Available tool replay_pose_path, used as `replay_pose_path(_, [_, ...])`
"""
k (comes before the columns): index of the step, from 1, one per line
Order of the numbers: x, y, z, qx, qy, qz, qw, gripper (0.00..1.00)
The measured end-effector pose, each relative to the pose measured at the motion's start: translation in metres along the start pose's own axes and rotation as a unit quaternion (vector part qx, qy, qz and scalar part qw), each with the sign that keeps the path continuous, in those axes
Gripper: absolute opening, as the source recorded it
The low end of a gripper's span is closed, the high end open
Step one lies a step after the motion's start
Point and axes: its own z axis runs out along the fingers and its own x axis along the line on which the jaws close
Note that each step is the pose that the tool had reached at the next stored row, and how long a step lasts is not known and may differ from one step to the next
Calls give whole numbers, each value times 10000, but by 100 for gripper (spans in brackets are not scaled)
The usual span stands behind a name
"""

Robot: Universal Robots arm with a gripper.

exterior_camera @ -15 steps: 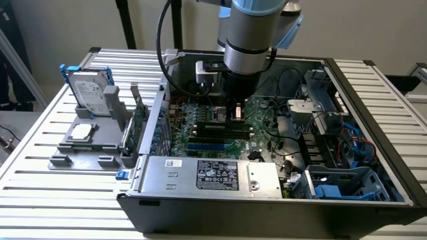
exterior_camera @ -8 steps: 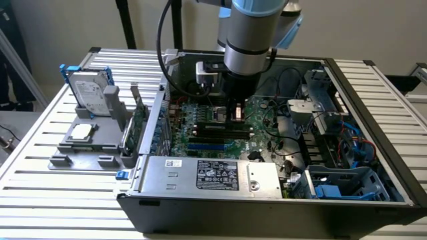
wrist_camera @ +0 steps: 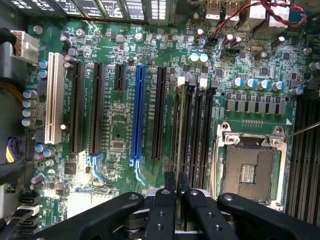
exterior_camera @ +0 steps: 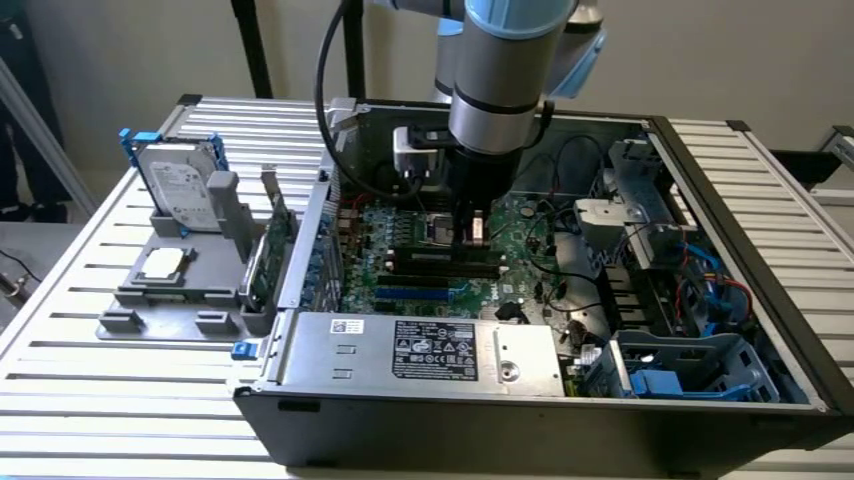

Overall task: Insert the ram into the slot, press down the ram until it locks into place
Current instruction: 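Insert the ram into the slot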

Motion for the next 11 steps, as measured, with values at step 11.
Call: replay_pose_path(11, [1,-2,62,-1,2,0,10000,13])
